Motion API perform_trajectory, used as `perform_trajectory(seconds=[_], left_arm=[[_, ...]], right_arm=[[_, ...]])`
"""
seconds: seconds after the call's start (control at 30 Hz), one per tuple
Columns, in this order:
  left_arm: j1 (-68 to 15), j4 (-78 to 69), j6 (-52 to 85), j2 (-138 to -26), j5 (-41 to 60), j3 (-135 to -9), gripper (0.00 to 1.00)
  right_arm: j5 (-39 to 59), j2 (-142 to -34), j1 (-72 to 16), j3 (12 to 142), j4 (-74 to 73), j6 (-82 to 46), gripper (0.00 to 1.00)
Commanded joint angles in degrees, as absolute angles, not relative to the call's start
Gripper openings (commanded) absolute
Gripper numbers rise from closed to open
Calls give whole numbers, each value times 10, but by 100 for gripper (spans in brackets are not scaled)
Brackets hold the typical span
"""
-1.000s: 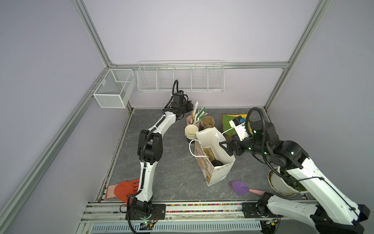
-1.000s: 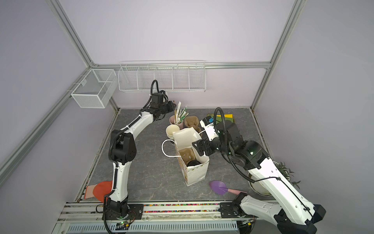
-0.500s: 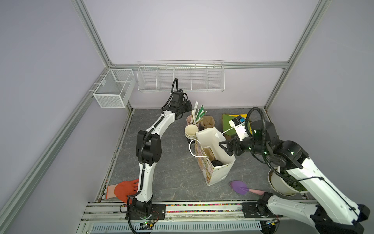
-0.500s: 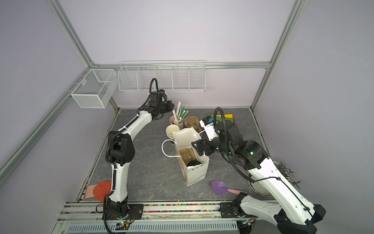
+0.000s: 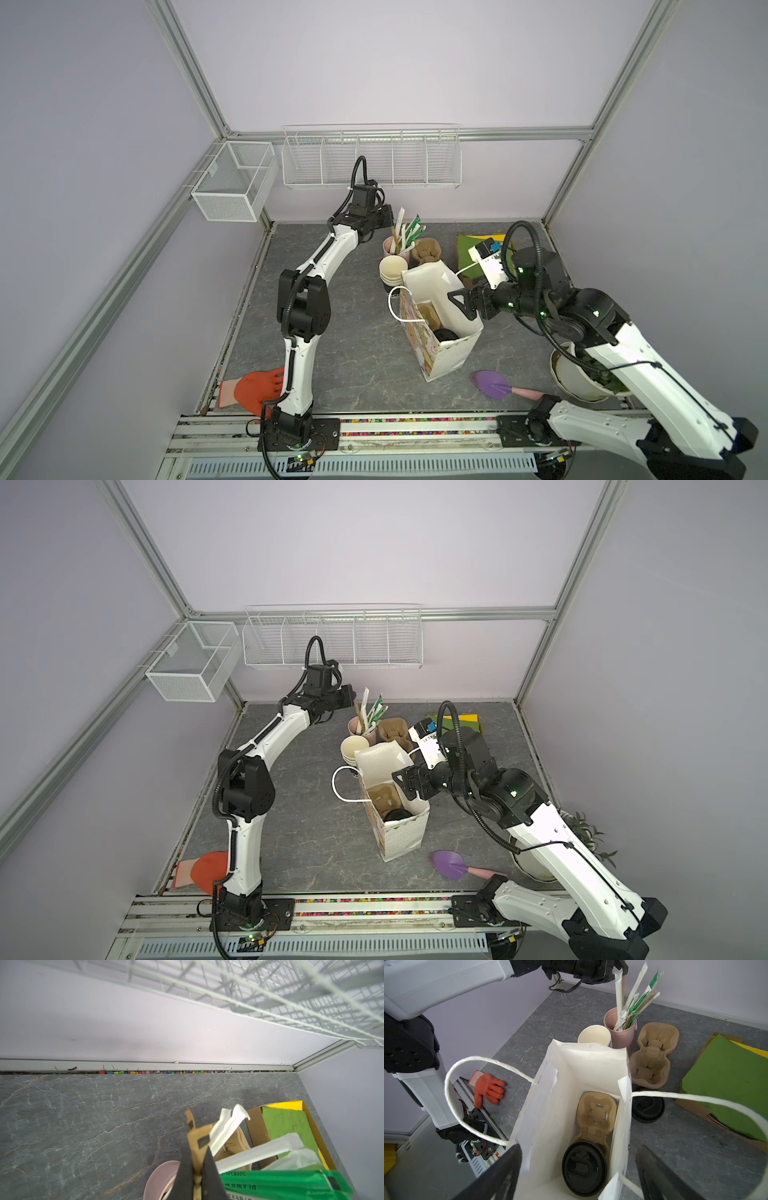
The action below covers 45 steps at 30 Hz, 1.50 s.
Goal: Pack the takeout coffee
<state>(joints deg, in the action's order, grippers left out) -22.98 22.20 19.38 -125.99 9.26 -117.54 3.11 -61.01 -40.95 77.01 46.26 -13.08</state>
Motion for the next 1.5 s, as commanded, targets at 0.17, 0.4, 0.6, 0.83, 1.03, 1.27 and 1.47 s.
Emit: perform_trajectory(seconds=[0.17,0.4,0.6,0.83,1.03,1.27,1.47], left_arm=[[-225,159,137,-1202,60,-1224,4],[-225,159,127,-1189,57,-1220,0],[-224,167,113,-1166,53,-1211,0],[-230,167,92,-1088,46,-1179,0],[-250,169,81,-982,40,-1141,0],[-338,187,44,-876,2,-1128,0],[-444,215,42,-822,-44,-1108,0]], right_arm=[[46,-617,-406,755,441,-138,88],[47,-619,-407,755,438,-139,88],[50,-619,-406,753,432,-141,88],[39,-613,-406,755,425,-147,88],[-11,-602,-400,763,419,-165,88],[-53,-571,-376,767,395,-188,88],[-113,-544,-346,774,394,-227,88]])
